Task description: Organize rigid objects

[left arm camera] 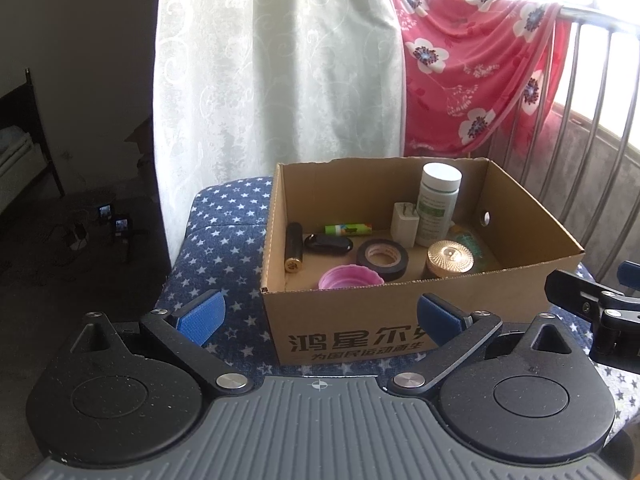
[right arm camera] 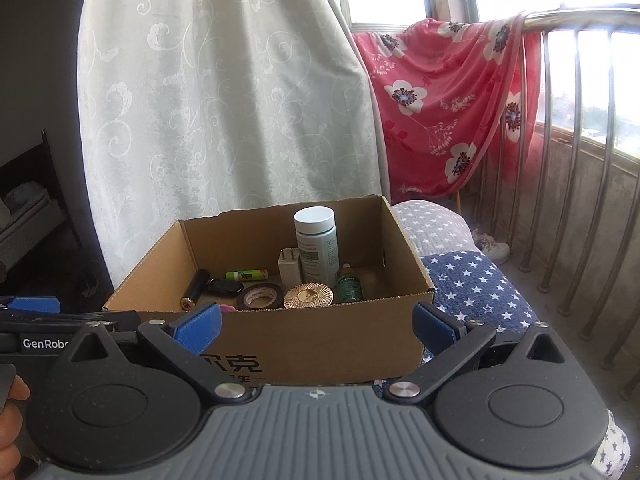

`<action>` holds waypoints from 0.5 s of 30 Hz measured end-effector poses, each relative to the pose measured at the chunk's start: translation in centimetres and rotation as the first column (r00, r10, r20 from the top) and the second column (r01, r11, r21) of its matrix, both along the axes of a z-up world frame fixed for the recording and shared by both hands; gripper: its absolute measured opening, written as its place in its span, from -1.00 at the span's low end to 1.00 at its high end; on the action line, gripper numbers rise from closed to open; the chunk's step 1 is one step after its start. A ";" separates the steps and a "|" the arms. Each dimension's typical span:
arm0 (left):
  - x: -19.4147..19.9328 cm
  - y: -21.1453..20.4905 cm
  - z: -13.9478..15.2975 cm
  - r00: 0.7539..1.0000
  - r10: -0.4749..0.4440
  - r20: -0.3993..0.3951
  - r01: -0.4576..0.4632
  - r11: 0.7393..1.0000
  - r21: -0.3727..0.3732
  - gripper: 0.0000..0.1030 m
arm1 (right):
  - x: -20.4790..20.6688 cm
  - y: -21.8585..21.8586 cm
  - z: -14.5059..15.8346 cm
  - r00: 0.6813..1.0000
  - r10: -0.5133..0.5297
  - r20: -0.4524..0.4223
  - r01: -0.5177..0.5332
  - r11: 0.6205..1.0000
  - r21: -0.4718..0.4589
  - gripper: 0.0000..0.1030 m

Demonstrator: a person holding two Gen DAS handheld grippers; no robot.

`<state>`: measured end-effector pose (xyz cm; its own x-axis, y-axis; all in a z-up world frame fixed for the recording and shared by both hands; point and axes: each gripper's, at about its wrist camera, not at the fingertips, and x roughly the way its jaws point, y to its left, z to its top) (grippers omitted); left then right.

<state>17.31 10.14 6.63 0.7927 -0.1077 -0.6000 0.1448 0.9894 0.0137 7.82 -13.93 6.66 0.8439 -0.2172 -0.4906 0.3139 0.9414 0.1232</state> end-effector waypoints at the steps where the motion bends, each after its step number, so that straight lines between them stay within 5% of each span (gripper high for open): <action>1: 0.0 -0.1 0.0 1.000 -0.002 -0.002 0.002 1.000 -0.006 1.00 | 0.2 0.0 -0.1 1.000 0.004 -0.006 -0.004 1.000 0.002 1.00; 15: 0.3 -1.2 0.0 1.000 0.025 0.015 -0.025 1.000 0.006 1.00 | 1.6 -1.0 -0.8 0.999 0.007 -0.048 -0.006 1.000 0.028 1.00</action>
